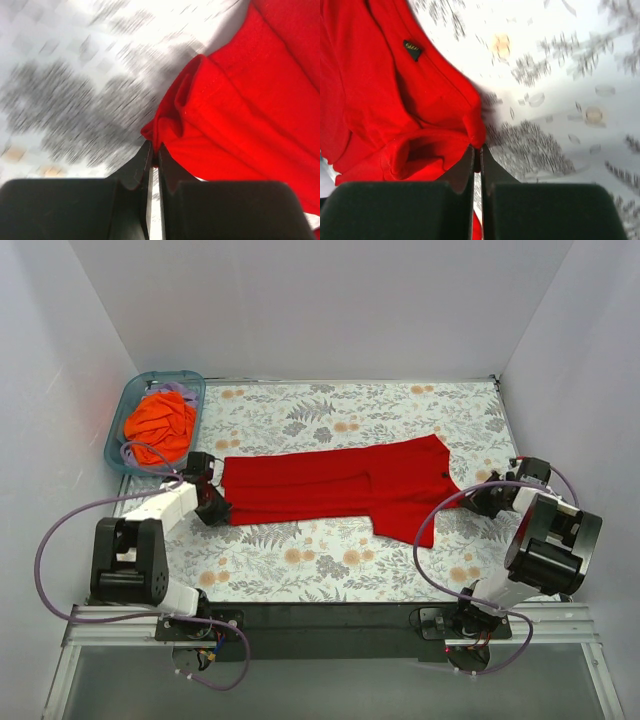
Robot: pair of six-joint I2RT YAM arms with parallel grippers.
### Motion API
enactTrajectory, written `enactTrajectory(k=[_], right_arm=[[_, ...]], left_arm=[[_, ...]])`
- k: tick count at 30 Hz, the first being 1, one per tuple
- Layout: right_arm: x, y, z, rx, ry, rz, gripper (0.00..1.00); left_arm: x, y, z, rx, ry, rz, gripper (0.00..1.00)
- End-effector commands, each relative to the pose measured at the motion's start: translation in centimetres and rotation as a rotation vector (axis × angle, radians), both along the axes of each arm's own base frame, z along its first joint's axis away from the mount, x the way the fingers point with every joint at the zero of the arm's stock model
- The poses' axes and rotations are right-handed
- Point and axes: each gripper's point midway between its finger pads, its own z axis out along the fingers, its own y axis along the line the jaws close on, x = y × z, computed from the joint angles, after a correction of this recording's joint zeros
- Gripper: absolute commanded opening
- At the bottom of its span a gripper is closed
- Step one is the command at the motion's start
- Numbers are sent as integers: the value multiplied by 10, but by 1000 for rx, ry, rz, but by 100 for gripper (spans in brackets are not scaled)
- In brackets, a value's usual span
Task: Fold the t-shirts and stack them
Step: Fold the tshirt
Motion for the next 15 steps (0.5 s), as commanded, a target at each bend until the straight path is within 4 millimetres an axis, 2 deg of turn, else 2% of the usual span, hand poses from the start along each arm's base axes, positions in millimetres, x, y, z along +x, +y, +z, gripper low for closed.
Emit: enactTrajectory(k=[1,5,6,8,10,12,13,15], right_arm=[[-32,-1,-8,-51,79,6,3],[-52,3,-17,-67,120,9,14],[-55,3,-17,-73,130,8,16],[-54,1,-9,-97,105,6,24],[-51,4,3,-119,74,20,37],[-51,9,10,-147,77,47,39],[-51,10,16,-162,68,53,39],[-50,5,25,-220,59,51,39]], left_arm=[[-42,18,0,59,57,47,0],[-45,17,3,47,16,57,3],[-42,18,6,52,11,57,11],[-37,20,13,63,-8,59,19],[-28,21,27,68,-66,62,41],[-23,25,37,89,-107,67,55],[-19,26,46,95,-135,64,67],[-18,30,53,116,-153,57,71]])
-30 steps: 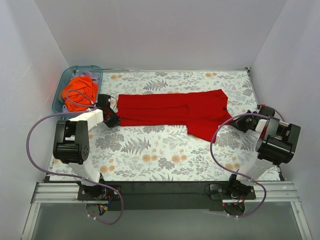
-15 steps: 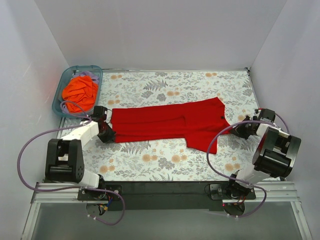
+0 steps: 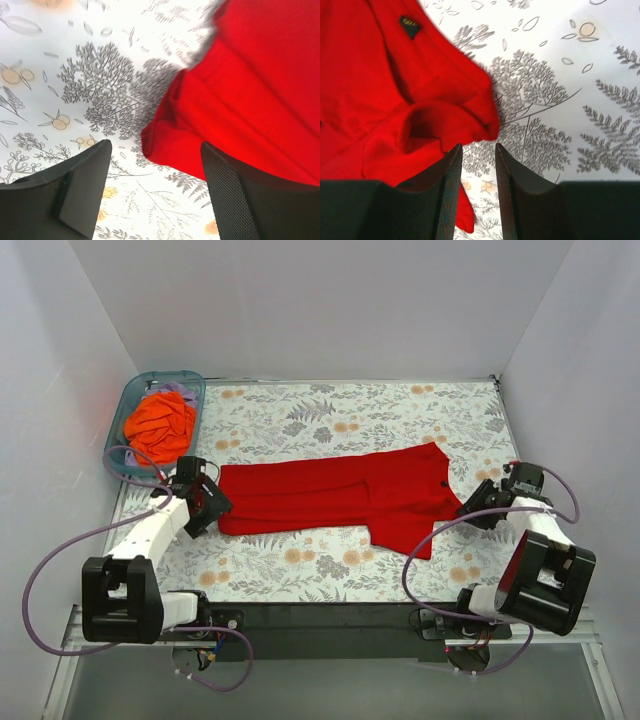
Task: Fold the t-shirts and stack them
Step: Fold the tshirt
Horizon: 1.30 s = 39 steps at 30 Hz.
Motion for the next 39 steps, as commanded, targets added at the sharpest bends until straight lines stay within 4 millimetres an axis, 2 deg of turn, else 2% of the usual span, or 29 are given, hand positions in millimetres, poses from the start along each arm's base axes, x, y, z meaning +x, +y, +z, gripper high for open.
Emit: enactTrajectory(k=[1,3,4,6,7,9,10,13,17,24,33,35,39], right_arm=[[0,-6,27,-108,-33,19,39],[0,-3,38,-134,-67,30,40],[2,5,48,-151,-105,59,50],[-4,13,51,-172,-90,100,52],[-6,27,53,-183,-90,162,52],[-20,39,46,-193,-37,215,51],[-26,53,45,-199,-31,263,51],[-47,66,27,-229,20,316,49],[-71,72,5,-235,107,343,46],[-90,89,-13,-246,196,409,44],[-101,88,-30,-338,284,433,42],[-104,88,-34,-346,306,435,37],[-102,89,-33,-358,299,441,2]], left_arm=[[21,13,39,61,-136,11,72],[22,14,46,76,-161,3,72],[22,17,49,89,-176,7,72],[25,18,59,95,-225,6,72],[25,19,62,107,-240,-3,72],[27,21,69,127,-288,-8,72],[28,23,73,148,-307,-14,72],[27,24,78,166,-353,-28,72],[28,6,77,121,-395,-109,72],[32,-7,82,95,-459,-160,72],[33,-10,83,99,-473,-164,72],[32,-10,83,102,-474,-164,72],[32,-10,84,105,-479,-162,72]])
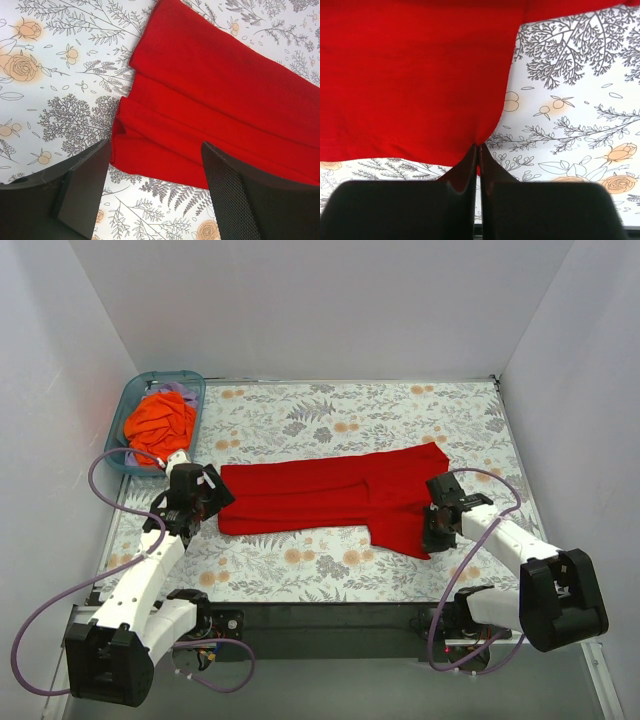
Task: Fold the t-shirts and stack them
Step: Fold the tshirt
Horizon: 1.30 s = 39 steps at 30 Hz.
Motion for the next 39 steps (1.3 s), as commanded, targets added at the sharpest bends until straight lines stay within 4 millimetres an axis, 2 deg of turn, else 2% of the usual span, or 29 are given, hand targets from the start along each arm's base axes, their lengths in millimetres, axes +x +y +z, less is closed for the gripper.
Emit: enactTrajectory(k=[1,4,8,9,13,16,18,20,21,22,24,26,29,36,39], right_arm=[[-10,-7,-11,-48,37,-13,1],[0,-4,-2,-40,1,-12,1],[26,4,21,-19,-71,-11,1],[42,8,33,-10,-110,-6,1],[81,15,60,-19,-187,6,1],[110,22,73,-23,-212,18,1],[126,25,73,-27,-207,21,1],[148,29,87,-18,-247,24,1],[154,30,82,-22,-232,24,1],[167,32,92,-14,-261,26,1],[180,31,89,-15,-251,18,1],[197,31,98,8,-276,8,1],[218,33,100,23,-284,17,1],[257,43,104,57,-316,38,1],[268,45,98,69,-312,42,1]], left_arm=[[3,1,9,14,-44,0,71],[3,0,8,13,-45,-6,71],[3,-1,7,12,-40,-8,71],[3,-1,7,13,-39,-8,71],[3,0,6,14,-39,-6,71],[3,0,6,12,-39,-5,71],[3,-1,5,12,-36,-7,71],[4,-1,6,11,-39,-7,71],[3,-1,5,11,-36,-8,71],[4,-1,5,10,-36,-7,71],[4,-1,5,9,-34,-8,70],[4,-2,4,8,-31,-9,70],[3,-2,3,7,-28,-11,70],[4,-3,2,5,-24,-14,71],[4,-3,1,5,-23,-14,70]])
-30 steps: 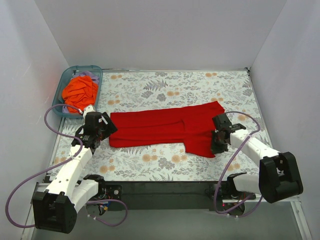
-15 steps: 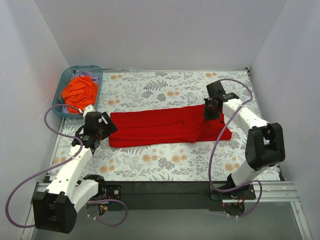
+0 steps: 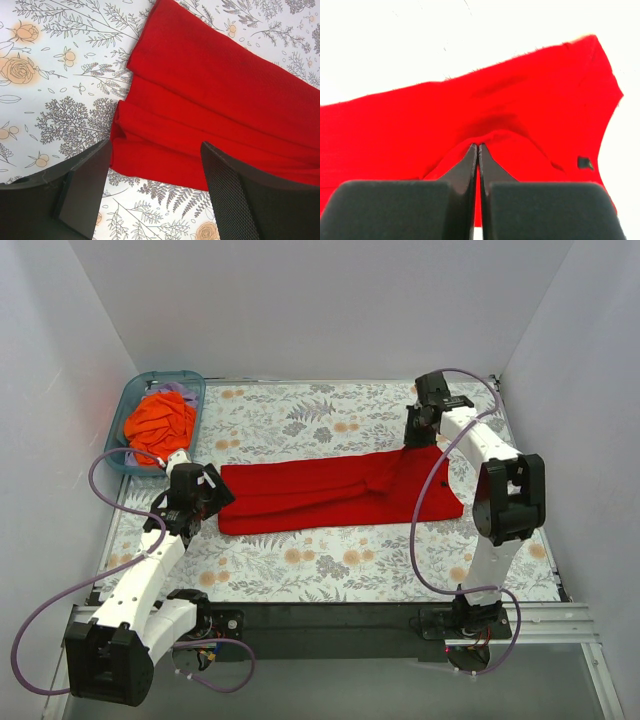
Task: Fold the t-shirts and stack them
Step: Fold the tshirt
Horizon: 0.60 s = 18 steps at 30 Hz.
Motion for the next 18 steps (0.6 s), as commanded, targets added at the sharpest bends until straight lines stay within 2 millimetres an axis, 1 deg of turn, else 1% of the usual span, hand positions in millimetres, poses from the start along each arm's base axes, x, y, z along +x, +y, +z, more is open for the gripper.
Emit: enactTrajectory(k=[1,2,3,5,6,8,9,10,13,14,15,16,17,18], right_arm=[[22,9,10,34,-41,30,1],[24,10,8,39,-39,31,1],[25,10,2,41,-24,27,1],[28,10,-2,50,-17,16,1],[28,10,-8,52,-2,10,5],[29,8,-15,58,13,-6,14],[29,7,-15,57,15,-10,23],[29,7,-16,57,16,-11,25],[32,5,-3,51,-18,-10,32],[32,5,9,57,-44,-5,36],[31,6,15,59,-58,11,42],[29,8,22,61,-73,25,44],[25,14,29,82,-83,53,45],[17,14,37,79,-102,81,47]], left_arm=[[1,-1,-1,8,-8,-7,70],[1,-1,0,8,-8,-7,70],[1,-1,-1,6,-7,-7,70],[1,-1,-2,7,-3,-10,70],[2,-1,-2,7,-5,-10,70],[1,-2,-3,3,-1,-14,70],[1,-2,-4,2,2,-15,70],[1,-3,-3,1,-1,-19,70],[2,-6,-5,-6,4,-32,70],[1,-9,-7,-16,12,-51,70],[0,-11,-8,-24,16,-58,70],[-1,-15,-10,-35,27,-73,70],[-3,-18,-13,-51,42,-82,70],[-4,-25,-13,-91,51,-96,71]])
